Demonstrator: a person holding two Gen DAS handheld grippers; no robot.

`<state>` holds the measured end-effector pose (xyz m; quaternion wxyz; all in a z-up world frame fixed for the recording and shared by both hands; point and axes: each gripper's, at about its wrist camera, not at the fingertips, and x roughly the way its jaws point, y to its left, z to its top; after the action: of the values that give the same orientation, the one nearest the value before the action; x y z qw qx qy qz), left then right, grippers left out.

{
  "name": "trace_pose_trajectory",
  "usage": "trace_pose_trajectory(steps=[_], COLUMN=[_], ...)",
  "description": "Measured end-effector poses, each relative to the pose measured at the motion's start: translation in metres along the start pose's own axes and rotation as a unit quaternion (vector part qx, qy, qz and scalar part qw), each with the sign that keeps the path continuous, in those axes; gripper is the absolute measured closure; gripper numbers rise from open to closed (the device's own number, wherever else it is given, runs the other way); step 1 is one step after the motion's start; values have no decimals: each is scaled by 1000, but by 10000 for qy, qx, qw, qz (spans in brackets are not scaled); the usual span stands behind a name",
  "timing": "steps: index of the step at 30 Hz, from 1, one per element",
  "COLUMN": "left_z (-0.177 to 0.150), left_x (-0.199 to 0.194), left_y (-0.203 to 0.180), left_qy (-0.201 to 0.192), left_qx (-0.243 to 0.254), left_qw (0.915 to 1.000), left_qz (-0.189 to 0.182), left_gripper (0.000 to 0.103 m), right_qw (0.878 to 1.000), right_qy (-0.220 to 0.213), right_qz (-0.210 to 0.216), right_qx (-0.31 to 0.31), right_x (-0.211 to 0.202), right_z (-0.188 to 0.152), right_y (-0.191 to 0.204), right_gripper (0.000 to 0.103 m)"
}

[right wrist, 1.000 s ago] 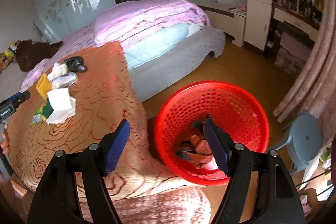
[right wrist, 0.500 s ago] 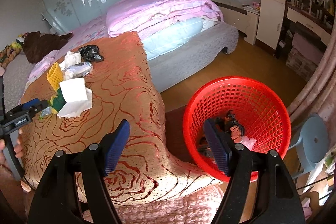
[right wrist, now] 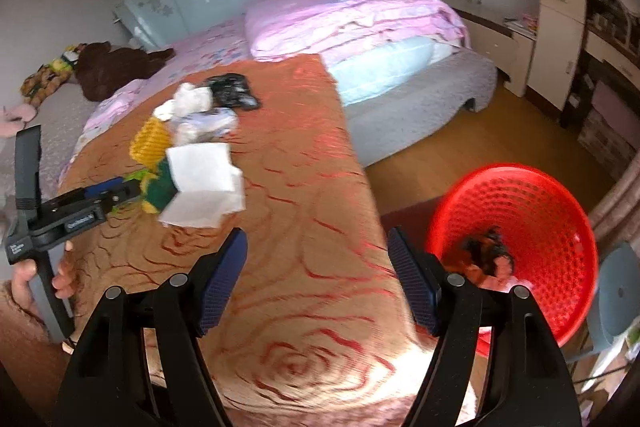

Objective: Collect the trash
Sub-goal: 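Return both open tools to the trash on the bed, then grasp the green wrapper with the left tool while the right tool grasps the white tissue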

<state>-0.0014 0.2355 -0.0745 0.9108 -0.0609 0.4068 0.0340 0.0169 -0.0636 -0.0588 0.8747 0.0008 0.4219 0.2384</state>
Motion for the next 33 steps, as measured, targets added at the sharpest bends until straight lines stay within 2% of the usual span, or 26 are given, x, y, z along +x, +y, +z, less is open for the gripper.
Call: trace_pose_trajectory(steps=[3, 10, 23, 33], left_z=[-1, -5, -11, -12], left_x=[-2, -5, -15, -17], left_y=[2, 2, 10, 14], left_qy=[-22, -34, -157, -166], left_qx=[-89, -159, -432, -520], left_qw=[10000, 9999, 9989, 9985], left_qz=[-13, -28, -35, -20], left_gripper=[66, 76, 81, 81], right_qw=[9998, 9977, 9929, 9922], right_qy=[-25, -11, 327, 381], right_qz=[108, 238, 266, 183], right_qx=[-183, -631, -1114, -1171], right_x=[5, 29, 77, 84], right_z=[7, 25, 31, 28], right_y=[18, 55, 94, 91], right_gripper=[33, 33, 33, 60])
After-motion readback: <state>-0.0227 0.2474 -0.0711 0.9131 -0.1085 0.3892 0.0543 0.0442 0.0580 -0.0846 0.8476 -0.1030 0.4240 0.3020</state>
